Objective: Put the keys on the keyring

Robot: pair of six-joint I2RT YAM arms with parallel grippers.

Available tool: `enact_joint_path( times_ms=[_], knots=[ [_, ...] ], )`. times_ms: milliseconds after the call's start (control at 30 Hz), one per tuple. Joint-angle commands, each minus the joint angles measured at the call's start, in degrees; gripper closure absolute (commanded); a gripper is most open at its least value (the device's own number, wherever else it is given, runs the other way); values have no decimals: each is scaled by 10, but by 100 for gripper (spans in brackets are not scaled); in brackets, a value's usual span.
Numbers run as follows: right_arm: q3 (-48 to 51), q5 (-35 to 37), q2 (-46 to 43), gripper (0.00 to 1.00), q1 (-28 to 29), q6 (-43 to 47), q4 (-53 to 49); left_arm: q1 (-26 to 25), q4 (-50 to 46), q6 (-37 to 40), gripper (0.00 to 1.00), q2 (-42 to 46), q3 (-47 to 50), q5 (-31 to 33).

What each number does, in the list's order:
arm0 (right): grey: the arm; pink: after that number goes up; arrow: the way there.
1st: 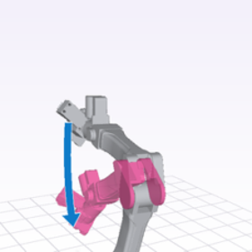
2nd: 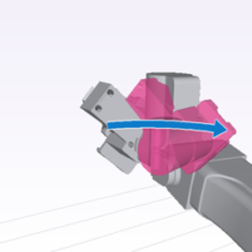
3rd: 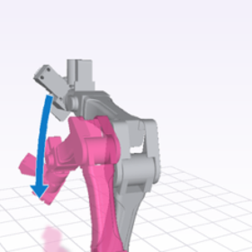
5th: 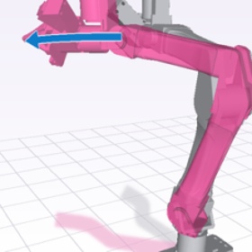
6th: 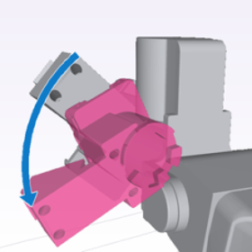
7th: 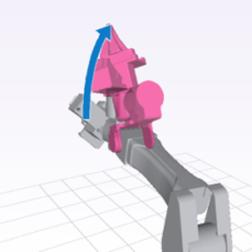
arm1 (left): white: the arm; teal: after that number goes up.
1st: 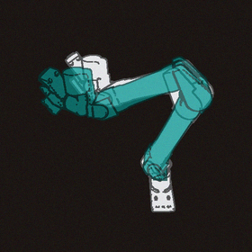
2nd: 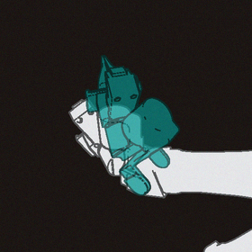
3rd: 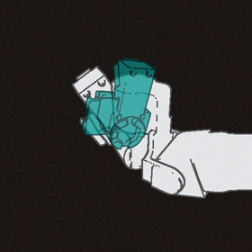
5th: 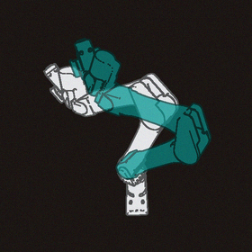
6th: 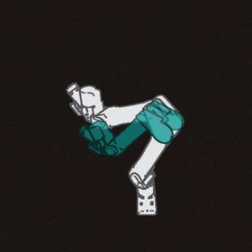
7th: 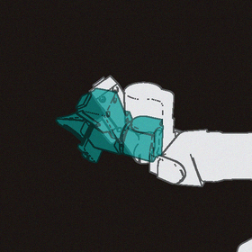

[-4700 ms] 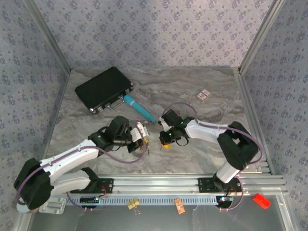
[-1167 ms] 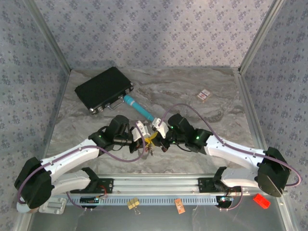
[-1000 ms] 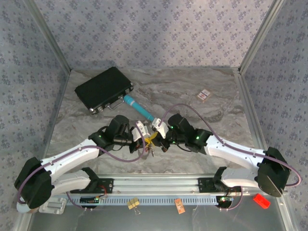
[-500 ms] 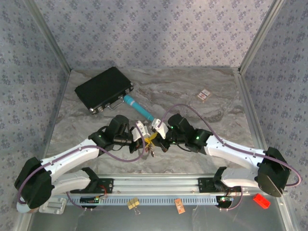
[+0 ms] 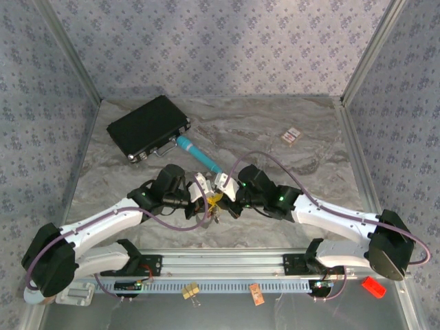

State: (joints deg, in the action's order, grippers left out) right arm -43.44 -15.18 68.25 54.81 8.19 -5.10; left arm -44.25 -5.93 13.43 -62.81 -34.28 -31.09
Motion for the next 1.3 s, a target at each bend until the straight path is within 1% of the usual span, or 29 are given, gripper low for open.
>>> enact_joint_path(
  times_ms=[0, 233, 467, 600, 833, 1033, 1267],
  knots=[
    [2, 47, -7, 100, -2, 16, -21, -3, 14, 0, 100, 5, -8, -50],
    [10, 85, -20, 100, -2, 8, -22, -2, 16, 0, 100, 8, -8, -49],
    [10, 96, -21, 100, -1, -6, -17, -2, 16, -1, 100, 9, -7, -49],
    [8, 92, -20, 100, -2, -27, -19, -1, 14, 5, 100, 13, -7, -31],
    [6, 73, -24, 100, -12, -65, -37, -9, 18, 33, 100, 27, -1, 10],
    [3, 36, -13, 100, -28, -96, -52, -31, 27, 75, 100, 41, 10, 62],
    [18, -5, -7, 100, -41, -124, -41, -37, 87, 91, 100, 88, 47, 72]
  ],
)
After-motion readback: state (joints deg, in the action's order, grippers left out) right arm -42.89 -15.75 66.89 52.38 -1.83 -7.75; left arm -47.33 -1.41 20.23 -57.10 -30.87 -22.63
